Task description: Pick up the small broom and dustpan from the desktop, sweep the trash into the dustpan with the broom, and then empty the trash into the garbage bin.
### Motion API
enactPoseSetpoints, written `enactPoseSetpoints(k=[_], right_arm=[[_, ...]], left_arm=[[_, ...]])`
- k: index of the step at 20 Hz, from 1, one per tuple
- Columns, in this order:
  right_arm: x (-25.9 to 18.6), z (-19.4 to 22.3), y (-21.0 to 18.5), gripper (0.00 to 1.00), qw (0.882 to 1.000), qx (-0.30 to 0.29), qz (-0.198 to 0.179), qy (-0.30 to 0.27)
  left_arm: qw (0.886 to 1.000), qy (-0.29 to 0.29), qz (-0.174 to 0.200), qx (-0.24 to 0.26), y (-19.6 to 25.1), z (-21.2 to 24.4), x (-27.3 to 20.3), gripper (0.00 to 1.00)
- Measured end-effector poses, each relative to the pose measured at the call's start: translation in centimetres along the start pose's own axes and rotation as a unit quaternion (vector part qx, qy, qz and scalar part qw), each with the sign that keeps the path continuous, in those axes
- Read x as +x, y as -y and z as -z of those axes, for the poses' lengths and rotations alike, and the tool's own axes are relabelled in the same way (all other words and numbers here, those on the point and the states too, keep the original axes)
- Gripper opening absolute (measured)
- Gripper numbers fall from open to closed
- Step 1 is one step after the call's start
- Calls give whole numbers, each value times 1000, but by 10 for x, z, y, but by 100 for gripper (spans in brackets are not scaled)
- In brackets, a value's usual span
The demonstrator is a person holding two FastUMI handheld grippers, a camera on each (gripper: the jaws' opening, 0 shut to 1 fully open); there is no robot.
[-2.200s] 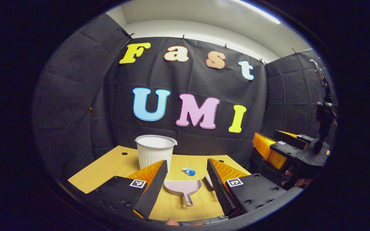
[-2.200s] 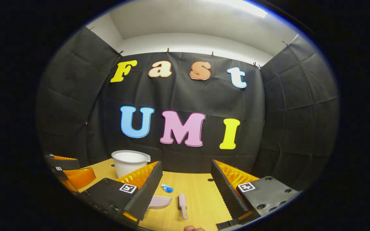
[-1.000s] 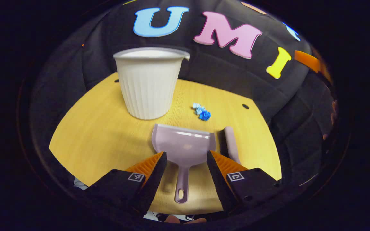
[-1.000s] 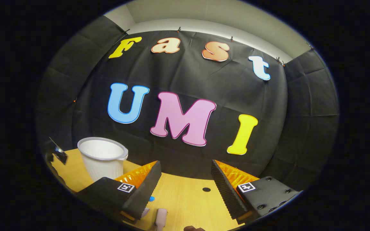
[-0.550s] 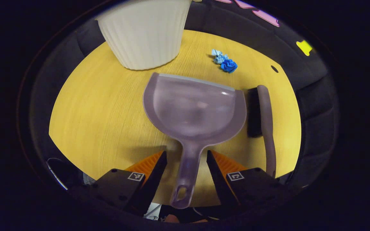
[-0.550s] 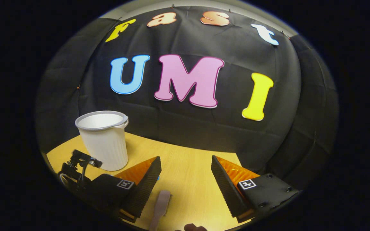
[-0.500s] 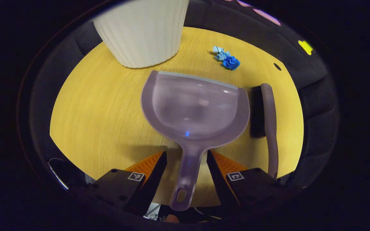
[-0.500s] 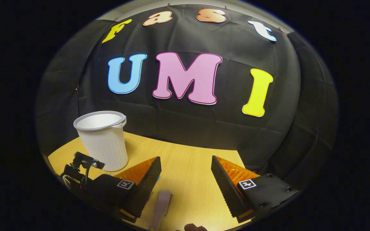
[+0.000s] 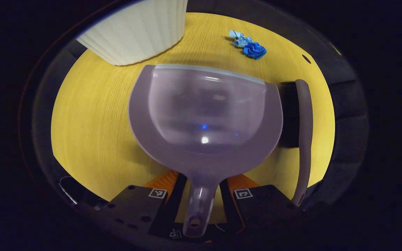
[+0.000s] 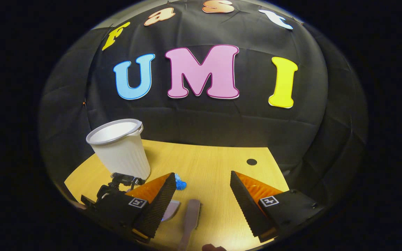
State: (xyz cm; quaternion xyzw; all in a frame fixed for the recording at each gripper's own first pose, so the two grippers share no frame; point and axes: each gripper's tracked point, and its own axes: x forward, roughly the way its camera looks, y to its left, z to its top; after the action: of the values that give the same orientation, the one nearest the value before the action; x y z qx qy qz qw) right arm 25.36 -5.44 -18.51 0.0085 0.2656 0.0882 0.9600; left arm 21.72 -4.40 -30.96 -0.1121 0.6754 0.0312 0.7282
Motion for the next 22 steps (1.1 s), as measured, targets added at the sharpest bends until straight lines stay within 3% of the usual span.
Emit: enactPoseSetpoints(k=[2, 3, 5, 7, 10, 11, 13, 15, 16, 18, 19, 21, 22], right_arm=[[-8, 25, -7, 95, 999, 18, -3, -49], [-13, 40, -13, 100, 996, 29, -5, -79], [-29, 75, -20, 94, 989, 52, -1, -137], [-35, 107, -28, 100, 979, 56, 4, -196], [-36, 155, -35, 100, 956, 37, 7, -289], [-35, 170, -36, 94, 946, 27, 11, -321], [-29, 187, -37, 100, 928, 33, 7, -372], [-20, 194, -28, 96, 906, 68, 29, -417], [-17, 192, -21, 100, 899, 78, 43, -429], [-2, 203, -3, 95, 891, 63, 63, -444], [6, 214, 7, 100, 888, 50, 73, -451], [17, 226, 11, 100, 879, 45, 72, -469], [19, 231, 12, 89, 872, 51, 74, -481]], left_arm=[[1000, 3, 19, 18, 2, -5, -4, 53], [1000, -5, 20, 23, 2, -6, 2, 39], [999, -6, 29, 44, 1, -6, -3, 35], [997, -3, 40, 62, 0, -4, -1, 29], [993, 10, 59, 100, -9, 0, -3, 29], [992, 18, 61, 110, -13, 3, -2, 29], [991, 26, 68, 115, -23, 10, -2, 27], [990, 34, 84, 112, -27, 16, -3, 29], [989, 37, 92, 110, -28, 18, -2, 29], [988, 41, 104, 108, -31, 23, -3, 28], [987, 44, 109, 107, -32, 24, -3, 28], [986, 44, 118, 111, -32, 26, -3, 28], [985, 43, 121, 114, -32, 27, -2, 28]])
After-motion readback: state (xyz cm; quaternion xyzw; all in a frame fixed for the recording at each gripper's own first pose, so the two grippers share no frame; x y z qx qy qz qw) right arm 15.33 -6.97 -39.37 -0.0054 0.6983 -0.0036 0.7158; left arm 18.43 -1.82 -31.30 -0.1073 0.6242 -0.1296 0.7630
